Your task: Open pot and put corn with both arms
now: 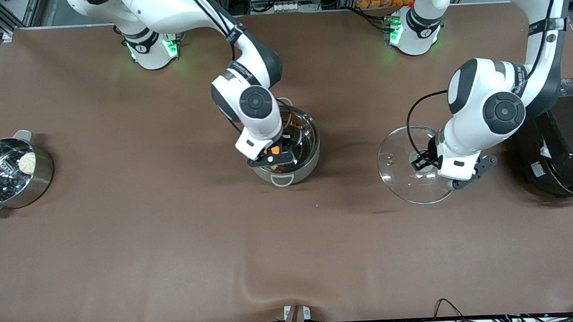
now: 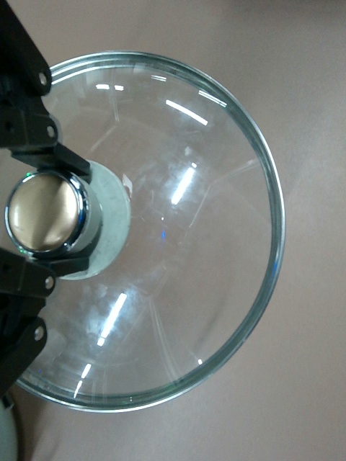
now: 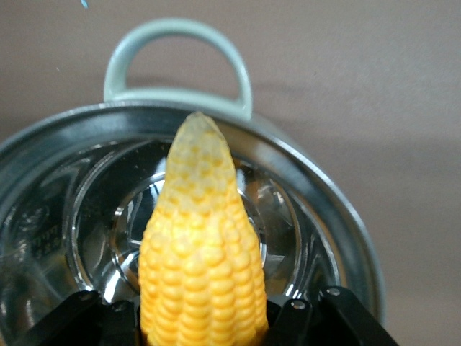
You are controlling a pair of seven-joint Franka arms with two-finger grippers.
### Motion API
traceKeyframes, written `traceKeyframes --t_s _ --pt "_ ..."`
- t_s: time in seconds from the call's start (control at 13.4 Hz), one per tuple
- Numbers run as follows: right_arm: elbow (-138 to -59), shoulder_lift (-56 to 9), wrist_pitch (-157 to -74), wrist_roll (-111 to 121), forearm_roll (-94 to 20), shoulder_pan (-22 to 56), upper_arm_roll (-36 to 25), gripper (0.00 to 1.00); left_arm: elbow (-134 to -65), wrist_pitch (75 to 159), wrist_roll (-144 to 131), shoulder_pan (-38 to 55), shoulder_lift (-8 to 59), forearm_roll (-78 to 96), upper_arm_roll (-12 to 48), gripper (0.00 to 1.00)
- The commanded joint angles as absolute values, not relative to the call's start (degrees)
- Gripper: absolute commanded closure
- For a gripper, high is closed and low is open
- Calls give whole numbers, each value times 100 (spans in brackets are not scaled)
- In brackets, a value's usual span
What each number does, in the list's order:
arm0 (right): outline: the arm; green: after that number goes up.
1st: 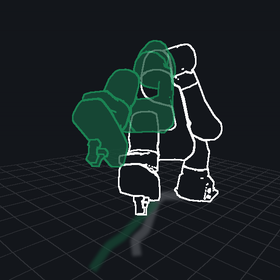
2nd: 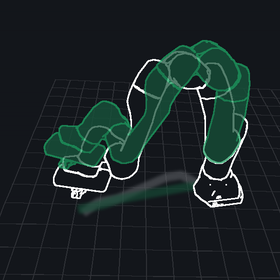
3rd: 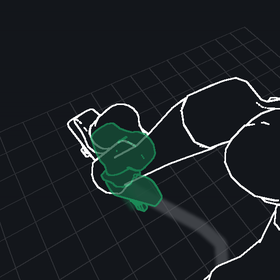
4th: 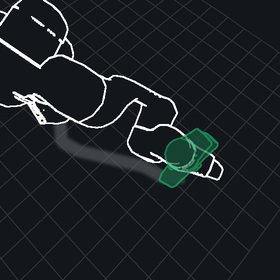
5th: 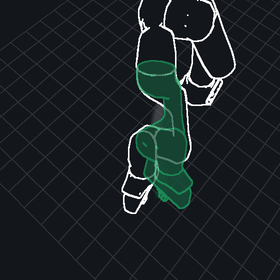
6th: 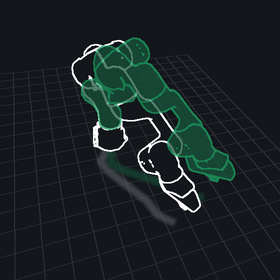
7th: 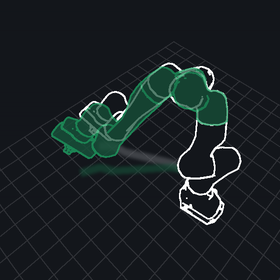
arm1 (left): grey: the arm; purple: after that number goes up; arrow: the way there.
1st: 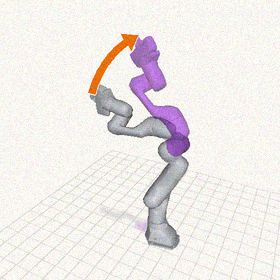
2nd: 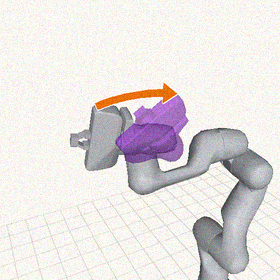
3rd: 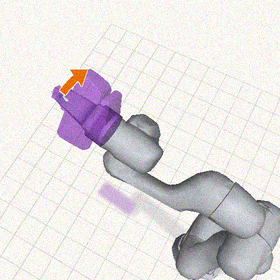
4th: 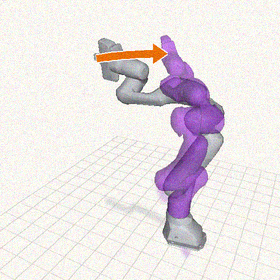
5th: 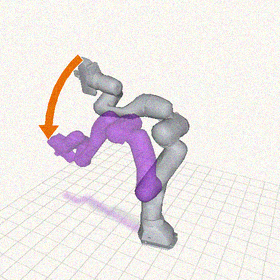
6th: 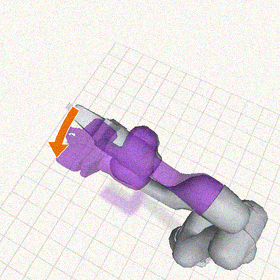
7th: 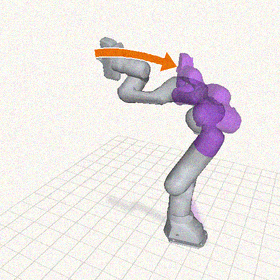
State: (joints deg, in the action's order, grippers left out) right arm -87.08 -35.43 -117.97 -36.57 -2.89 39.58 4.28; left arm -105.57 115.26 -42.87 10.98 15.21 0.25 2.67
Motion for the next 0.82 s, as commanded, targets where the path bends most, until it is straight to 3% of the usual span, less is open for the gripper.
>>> traceKeyframes --t_s 0.0,0.15,0.3,0.37,0.74 --pt "-8666 -3630 -11830 -3797 -176 4051 369 100 -11126 11803 -4078 888 1107 -44 352 100" --pt "-8657 -3639 -11830 -3788 -123 4061 369 100 -11328 11996 -3947 853 1099 -44 352 100" --pt "-8657 -3647 -11830 -3788 -79 4061 369 7 -11443 12120 -3833 677 1099 -44 360 100" --pt "-8657 -3639 -11830 -3779 17 4061 369 0 -11504 12155 -3797 677 1099 -44 360 100" --pt "-8482 -3639 -11830 -3788 79 4069 369 0 -11900 12612 -3701 624 1099 -35 360 100"
